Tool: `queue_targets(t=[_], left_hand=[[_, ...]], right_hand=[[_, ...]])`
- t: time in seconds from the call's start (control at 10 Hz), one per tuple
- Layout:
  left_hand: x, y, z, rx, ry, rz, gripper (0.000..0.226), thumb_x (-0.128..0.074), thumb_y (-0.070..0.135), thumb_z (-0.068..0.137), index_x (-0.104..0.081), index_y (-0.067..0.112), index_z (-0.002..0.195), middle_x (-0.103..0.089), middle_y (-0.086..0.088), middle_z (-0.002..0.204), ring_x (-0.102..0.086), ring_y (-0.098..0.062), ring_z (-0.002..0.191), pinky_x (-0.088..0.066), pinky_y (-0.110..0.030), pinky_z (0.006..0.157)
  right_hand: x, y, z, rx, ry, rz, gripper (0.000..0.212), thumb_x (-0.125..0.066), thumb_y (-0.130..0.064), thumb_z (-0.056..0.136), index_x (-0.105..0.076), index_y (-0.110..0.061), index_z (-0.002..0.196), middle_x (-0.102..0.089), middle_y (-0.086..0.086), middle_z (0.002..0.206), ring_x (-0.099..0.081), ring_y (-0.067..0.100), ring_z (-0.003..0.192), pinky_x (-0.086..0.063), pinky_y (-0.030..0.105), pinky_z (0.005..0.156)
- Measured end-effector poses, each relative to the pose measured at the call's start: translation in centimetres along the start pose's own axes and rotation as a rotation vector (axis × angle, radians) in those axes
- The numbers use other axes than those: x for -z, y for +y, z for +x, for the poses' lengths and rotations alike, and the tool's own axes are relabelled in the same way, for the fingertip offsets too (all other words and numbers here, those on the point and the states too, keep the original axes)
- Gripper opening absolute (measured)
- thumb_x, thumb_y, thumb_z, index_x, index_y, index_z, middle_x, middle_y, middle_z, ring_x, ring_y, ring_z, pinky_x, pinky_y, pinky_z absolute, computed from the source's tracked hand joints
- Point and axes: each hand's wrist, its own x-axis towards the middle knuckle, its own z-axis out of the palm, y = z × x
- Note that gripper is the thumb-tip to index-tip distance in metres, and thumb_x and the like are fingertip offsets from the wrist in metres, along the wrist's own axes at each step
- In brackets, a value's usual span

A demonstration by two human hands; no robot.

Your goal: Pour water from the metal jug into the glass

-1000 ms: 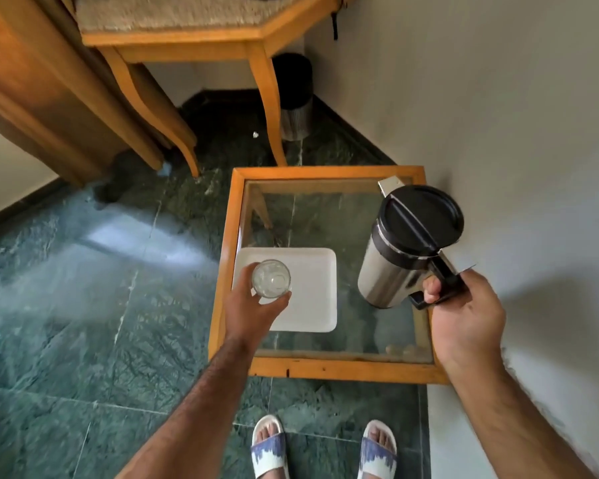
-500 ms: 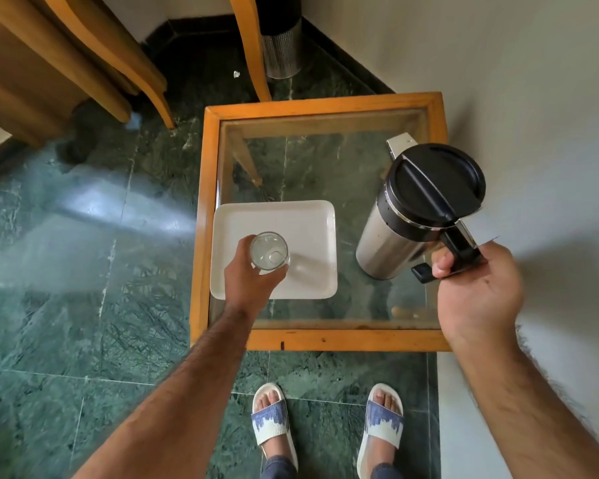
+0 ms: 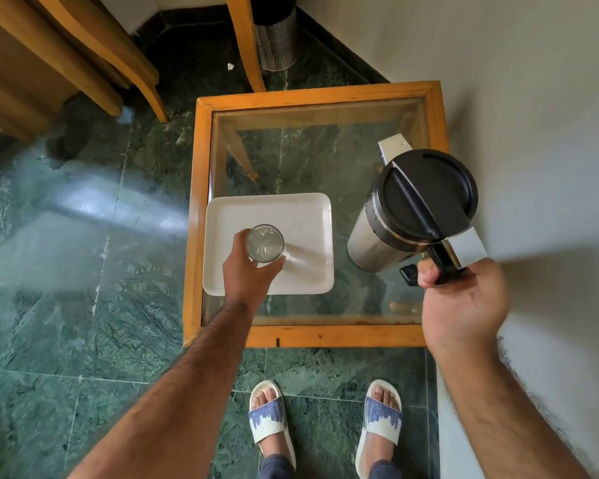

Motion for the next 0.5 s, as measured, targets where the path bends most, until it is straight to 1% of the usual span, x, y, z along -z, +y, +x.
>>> queue_targets(t=[0.1,0.2,0.3,0.4,0.5], left_hand=[[0.0,0.0,-0.2,0.017,-0.003,-0.002,0.068,-0.092,0.03,0.069,-0.055,0.03,0.125,-0.068,0.01,0.113,-0.064,-0.005,0.093,-0.044,-0.002,0.066],[-0.1,0.0,-0.4,0.018,-0.019,-0.007,0.07,-0.091,0.031,0.071,-0.052,0.029,0.13,-0.067,0.007,0.117,-0.064,-0.018,0.103,-0.051,-0.019,0.076],[0.4,0.7,-0.7,0.023,-0.069,0.06,0.085,-0.091,0.034,0.072,-0.044,0.027,0.142,-0.062,0.005,0.129,-0.06,-0.022,0.12,-0.048,-0.029,0.09],[1.7,1.8,-1.2,-0.04,-0.087,0.169,0.115,-0.083,0.057,0.076,-0.02,0.015,0.161,-0.03,-0.004,0.166,-0.028,-0.022,0.152,-0.03,-0.041,0.122],[4.5,4.4,-2.2,-0.253,-0.073,0.382,0.112,-0.059,0.073,0.085,-0.008,0.011,0.164,-0.008,-0.004,0.173,-0.004,-0.02,0.159,-0.009,-0.047,0.129]], right_hand=[[0.3,0.9,-0.5,0.037,-0.025,-0.034,0.049,-0.034,-0.015,0.092,-0.068,-0.026,0.058,-0.058,-0.005,0.052,-0.05,0.018,0.054,-0.042,0.034,0.065],[0.6,1.3,-0.7,0.056,-0.083,-0.052,0.053,-0.03,-0.015,0.093,-0.068,-0.025,0.058,-0.06,-0.007,0.054,-0.051,0.019,0.058,-0.041,0.034,0.066],[0.5,1.4,-1.1,0.053,-0.142,-0.124,0.049,-0.033,-0.019,0.095,-0.07,-0.024,0.063,-0.063,-0.006,0.06,-0.053,0.02,0.064,-0.045,0.031,0.066],[1.1,0.5,-1.0,0.031,0.024,-0.082,0.038,-0.044,-0.034,0.097,-0.076,-0.027,0.078,-0.072,-0.012,0.072,-0.062,0.013,0.074,-0.049,0.03,0.073],[1.3,-3.5,-0.2,0.212,0.115,-0.498,0.037,-0.041,-0.056,0.102,-0.067,-0.029,0.106,-0.072,-0.006,0.105,-0.065,0.015,0.101,-0.049,0.044,0.092]])
